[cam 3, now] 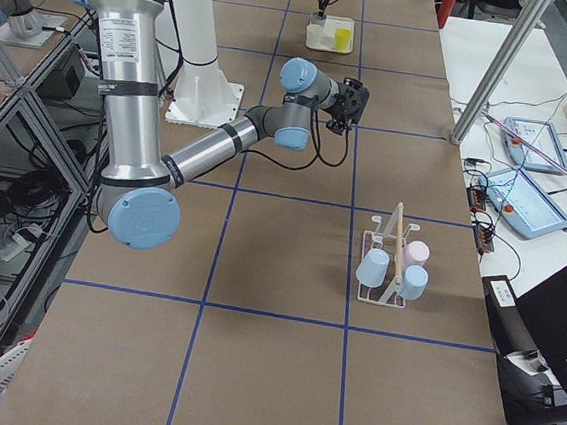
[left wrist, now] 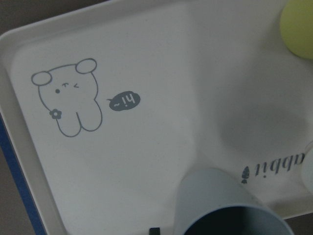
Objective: Transfer IKEA cup to right arm and place on rack
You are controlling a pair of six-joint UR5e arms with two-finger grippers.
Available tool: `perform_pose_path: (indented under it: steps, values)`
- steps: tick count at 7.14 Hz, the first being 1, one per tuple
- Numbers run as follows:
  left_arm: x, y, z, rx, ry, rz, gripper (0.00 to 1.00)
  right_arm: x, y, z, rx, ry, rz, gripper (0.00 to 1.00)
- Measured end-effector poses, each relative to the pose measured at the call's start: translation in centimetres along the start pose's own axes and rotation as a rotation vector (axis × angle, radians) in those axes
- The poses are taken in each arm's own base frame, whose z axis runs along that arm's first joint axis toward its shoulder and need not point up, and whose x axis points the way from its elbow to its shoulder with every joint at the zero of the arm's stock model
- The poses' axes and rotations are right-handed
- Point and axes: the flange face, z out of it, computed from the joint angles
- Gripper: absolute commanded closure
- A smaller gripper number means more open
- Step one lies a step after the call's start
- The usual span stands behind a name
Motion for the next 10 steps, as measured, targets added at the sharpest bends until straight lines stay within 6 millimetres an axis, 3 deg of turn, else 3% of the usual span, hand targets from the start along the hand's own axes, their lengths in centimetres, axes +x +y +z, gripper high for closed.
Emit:
perform_pose_path:
  steps: [2, 3, 5, 6, 8, 10]
  values:
    - [0.0, 0.4, -1.8, 0.015, 0.047, -0.017, 1.0, -0.2, 0.1, -0.1, -0.001, -0.004, 0.002, 0.0]
    - [-1.1, 0.9, -4.1, 0.038, 0.057, -0.066, 1.0, -0.2, 0.1, -0.1, -0.001, -0.005, 0.003, 0.0]
    - [-2.3, 0.6, -10.9, 0.108, 0.049, -0.181, 1.0, -0.3, 0.1, -0.2, -0.002, -0.007, 0.003, 0.0]
    - [-2.1, -1.1, -14.6, 0.148, 0.042, -0.243, 1.0, -0.3, 0.1, -0.2, -0.002, -0.006, 0.003, 0.0]
    - [0.7, -7.0, -20.9, 0.248, -0.013, -0.372, 1.0, -0.2, 0.1, -0.1, -0.002, -0.004, 0.004, 0.0]
    - [5.7, -12.0, -24.8, 0.334, 0.008, -0.468, 1.0, -0.2, 0.1, -0.1, -0.002, -0.006, 0.011, 0.0]
